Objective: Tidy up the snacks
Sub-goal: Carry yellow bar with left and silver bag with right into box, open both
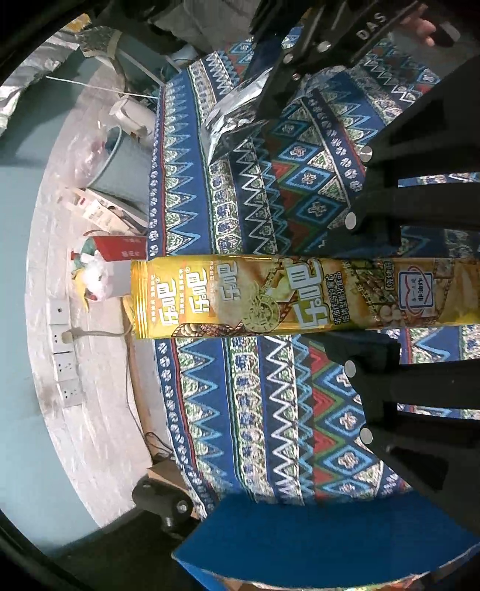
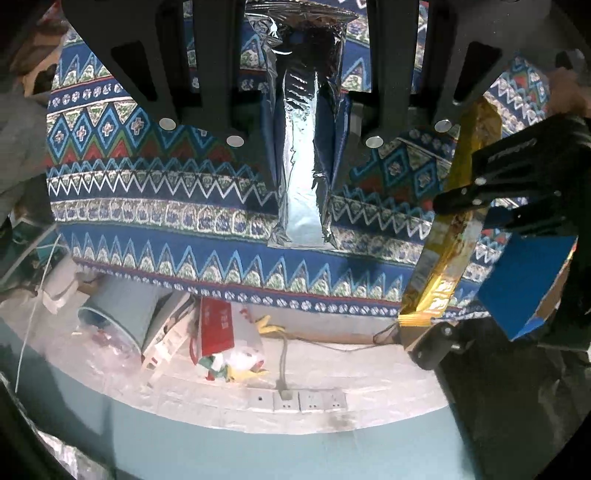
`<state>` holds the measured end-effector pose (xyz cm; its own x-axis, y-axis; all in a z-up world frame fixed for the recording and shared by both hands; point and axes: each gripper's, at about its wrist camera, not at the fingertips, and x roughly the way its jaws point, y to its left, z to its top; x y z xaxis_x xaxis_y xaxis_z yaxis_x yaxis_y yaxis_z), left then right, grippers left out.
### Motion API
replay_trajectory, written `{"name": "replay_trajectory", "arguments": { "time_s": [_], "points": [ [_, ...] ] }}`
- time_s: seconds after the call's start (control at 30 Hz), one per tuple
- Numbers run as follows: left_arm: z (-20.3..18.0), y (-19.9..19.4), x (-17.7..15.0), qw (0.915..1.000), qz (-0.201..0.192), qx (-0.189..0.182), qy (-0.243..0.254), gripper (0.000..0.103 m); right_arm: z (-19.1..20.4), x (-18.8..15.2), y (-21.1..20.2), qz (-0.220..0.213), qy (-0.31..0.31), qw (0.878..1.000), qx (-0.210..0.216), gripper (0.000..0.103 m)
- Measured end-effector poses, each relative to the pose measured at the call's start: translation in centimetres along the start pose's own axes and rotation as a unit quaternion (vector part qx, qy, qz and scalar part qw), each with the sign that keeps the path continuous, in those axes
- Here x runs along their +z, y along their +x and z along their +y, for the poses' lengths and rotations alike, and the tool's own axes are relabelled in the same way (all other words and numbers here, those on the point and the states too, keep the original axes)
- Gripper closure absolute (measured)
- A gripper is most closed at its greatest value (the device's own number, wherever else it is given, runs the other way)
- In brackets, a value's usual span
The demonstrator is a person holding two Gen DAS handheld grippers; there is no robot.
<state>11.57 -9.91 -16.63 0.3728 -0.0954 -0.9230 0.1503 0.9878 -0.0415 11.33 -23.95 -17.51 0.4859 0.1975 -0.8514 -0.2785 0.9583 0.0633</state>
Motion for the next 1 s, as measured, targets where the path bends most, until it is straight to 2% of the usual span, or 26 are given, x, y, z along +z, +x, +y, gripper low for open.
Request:
{"name": "replay_trajectory", "arguments": {
  "time_s": [0.47,1.0],
  "points": [
    [2.5,-5.0,-1.0,0.9991,-0.041,0.007,0.003,0.072,3.1,2.4,-2.5,-0.036,-0.012,0.999,0.006,0.077],
    [7.4,-10.6,-2.2,0.9962,-0.080,0.001,-0.033,0.072,9.3,4.0,-5.7,-0.065,-0.048,0.996,0.041,0.077]
  ]
}}
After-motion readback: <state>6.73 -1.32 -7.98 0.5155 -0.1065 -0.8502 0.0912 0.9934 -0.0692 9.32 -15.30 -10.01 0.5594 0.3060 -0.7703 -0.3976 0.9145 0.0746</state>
